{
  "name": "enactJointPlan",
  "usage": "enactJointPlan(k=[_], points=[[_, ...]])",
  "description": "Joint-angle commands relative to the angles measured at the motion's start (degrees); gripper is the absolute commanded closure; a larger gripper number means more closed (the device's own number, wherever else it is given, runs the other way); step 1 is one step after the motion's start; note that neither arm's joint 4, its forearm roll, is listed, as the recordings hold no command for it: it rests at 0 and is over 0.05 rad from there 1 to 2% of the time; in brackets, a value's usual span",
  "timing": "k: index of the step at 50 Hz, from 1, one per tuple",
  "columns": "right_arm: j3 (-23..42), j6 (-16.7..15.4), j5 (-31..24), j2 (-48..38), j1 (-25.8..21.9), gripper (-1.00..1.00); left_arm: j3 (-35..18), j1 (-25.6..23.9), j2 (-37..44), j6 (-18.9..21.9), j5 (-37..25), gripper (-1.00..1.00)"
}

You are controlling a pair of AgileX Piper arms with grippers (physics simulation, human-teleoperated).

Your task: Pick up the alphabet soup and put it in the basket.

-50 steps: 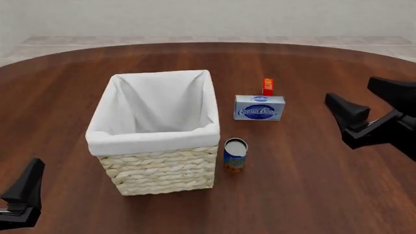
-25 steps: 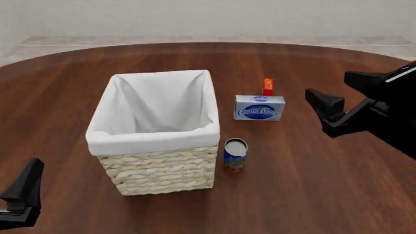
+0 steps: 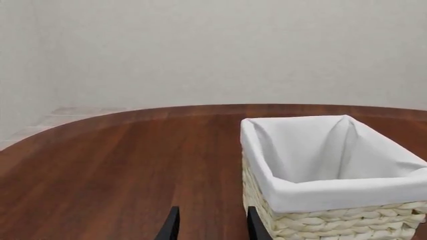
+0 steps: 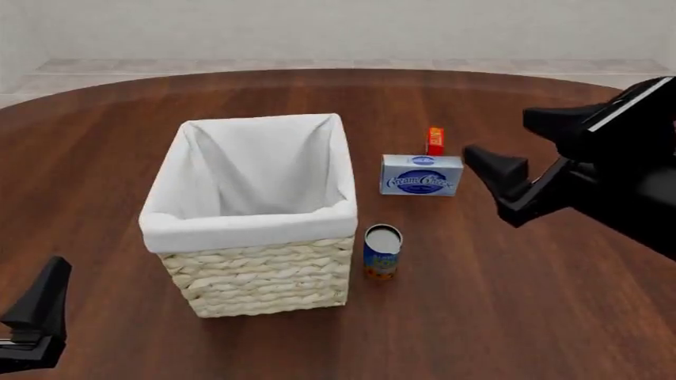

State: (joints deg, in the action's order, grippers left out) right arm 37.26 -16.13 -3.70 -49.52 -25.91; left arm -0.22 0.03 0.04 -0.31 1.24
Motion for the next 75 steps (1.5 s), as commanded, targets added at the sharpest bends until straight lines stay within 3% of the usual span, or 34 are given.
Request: enactJointPlan(k=[1,17,27,48,75], points=[[1.8,-1.0,-1.6,-2.1,-2.8,-1.0,0.0,0.1,0.0,0.2,0.0,-1.0],[2.7,1.9,-2.6,-5.6,-6.7,-1.0,0.0,0.3,0.0,0.2,0.2,-1.0],[2.4,1.1,-1.4,-7.6,-7.6,-1.0,0.0,0.3,0.0,0.2,0.3,-1.0],[2.9,3.0,-0.9,-9.6,-10.4,-1.0,0.0,0.5,0.0,0.3,0.5,-1.0],[1.4,7.1,5.1,-17.3,-7.2,-1.0,0.0,0.8,0.0,0.4,0.5,-1.0]])
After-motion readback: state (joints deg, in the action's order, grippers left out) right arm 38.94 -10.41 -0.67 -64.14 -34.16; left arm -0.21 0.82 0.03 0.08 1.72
